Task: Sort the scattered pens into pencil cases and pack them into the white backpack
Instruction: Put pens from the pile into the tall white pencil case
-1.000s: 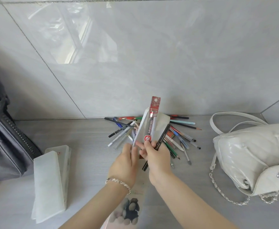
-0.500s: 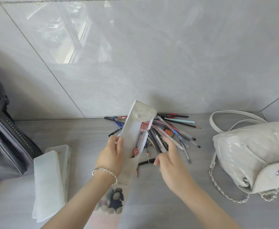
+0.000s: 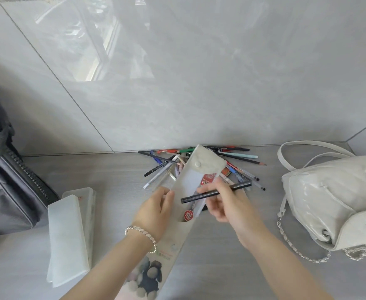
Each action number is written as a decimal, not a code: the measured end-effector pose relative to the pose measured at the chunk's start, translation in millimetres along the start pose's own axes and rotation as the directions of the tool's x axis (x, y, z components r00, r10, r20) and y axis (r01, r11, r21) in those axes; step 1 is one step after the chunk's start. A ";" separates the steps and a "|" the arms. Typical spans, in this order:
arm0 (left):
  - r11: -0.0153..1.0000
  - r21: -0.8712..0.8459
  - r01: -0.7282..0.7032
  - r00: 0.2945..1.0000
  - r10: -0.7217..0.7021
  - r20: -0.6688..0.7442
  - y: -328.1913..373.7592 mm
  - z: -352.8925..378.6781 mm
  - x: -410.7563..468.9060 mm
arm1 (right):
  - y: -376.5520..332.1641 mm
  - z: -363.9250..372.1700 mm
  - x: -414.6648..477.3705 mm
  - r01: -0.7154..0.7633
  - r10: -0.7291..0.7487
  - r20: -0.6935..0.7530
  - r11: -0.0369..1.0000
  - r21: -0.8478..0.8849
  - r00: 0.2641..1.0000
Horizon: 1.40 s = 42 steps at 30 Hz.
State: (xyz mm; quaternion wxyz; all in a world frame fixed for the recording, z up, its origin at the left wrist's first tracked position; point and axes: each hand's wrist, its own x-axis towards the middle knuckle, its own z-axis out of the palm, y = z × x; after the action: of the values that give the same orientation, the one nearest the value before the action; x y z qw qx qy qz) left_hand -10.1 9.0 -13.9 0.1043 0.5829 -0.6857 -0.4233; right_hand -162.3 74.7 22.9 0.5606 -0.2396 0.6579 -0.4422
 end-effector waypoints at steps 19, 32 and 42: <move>0.996 0.082 0.023 1.000 -0.024 0.011 -5.9 5.2 12.1 | 44.9 11.1 49.3 0.400 -0.653 0.105 0.321 -0.858 0.750; 0.974 -0.015 0.224 0.960 -0.224 -0.167 -9.4 -3.1 77.5 | 16.5 -62.7 180.2 0.038 -0.286 -0.065 0.341 -0.939 0.956; 0.954 -0.026 0.298 0.932 -0.296 -0.210 -26.8 -22.4 77.2 | 16.1 -58.9 177.6 0.086 -0.258 0.013 0.274 -0.958 0.966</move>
State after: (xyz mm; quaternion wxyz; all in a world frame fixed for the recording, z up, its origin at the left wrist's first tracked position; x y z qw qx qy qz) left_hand 0.2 -68.9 -45.9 0.1097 0.7219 -0.5761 -0.3674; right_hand -260.9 -43.0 -85.3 0.2081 -0.5619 0.7996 -0.0394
